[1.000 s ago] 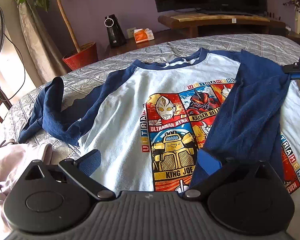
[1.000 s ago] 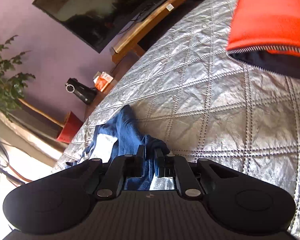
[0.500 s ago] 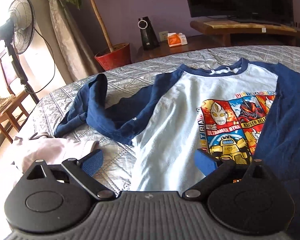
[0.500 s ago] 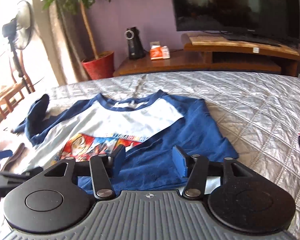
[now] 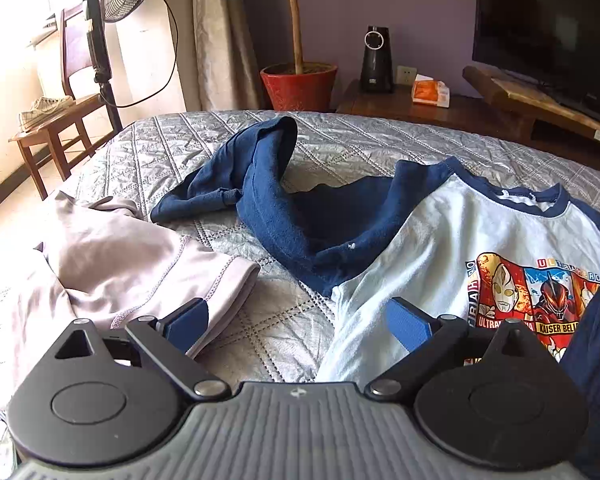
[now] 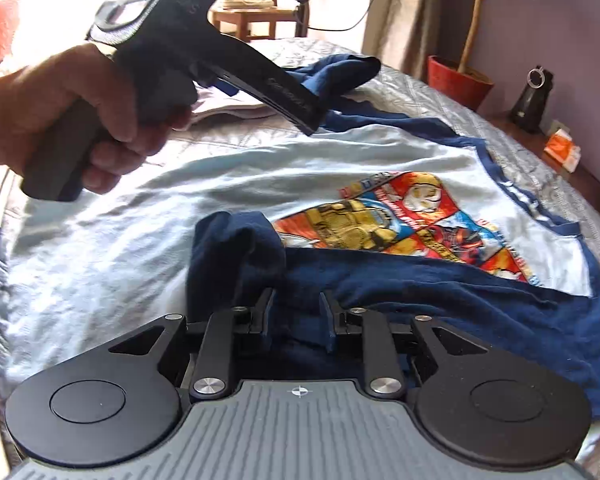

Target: Fold clothes

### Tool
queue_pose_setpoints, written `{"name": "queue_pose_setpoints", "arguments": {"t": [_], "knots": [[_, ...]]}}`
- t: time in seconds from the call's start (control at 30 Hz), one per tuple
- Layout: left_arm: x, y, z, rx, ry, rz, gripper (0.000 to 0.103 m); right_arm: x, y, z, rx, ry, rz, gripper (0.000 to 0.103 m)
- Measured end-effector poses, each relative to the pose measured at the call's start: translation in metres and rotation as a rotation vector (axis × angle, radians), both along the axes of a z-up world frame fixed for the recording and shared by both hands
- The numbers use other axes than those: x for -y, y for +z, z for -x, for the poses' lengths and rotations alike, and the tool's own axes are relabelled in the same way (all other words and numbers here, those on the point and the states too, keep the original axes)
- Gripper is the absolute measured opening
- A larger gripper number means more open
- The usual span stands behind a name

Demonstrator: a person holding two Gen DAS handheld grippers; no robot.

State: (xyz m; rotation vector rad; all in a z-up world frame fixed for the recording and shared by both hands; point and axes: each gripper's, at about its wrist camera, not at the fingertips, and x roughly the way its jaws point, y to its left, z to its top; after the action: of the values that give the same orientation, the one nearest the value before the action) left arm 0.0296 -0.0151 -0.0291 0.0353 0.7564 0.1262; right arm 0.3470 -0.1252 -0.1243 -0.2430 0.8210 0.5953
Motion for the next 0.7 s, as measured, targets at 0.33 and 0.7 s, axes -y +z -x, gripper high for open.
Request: {"name": "queue_pose_setpoints", "arguments": {"t": [0.33,0.7], "knots": [[-0.006,0.001,-0.002,0.013,0.037,0.0,0.095,0.01,0.015,0.006,-0.168,0.136,-0.387,0.063],[-0.003,0.002,-0.002,0.019,0.026,0.009,0.095,0.012,0.008,0.0,-0.199,0.114,-0.366,0.069]]}}
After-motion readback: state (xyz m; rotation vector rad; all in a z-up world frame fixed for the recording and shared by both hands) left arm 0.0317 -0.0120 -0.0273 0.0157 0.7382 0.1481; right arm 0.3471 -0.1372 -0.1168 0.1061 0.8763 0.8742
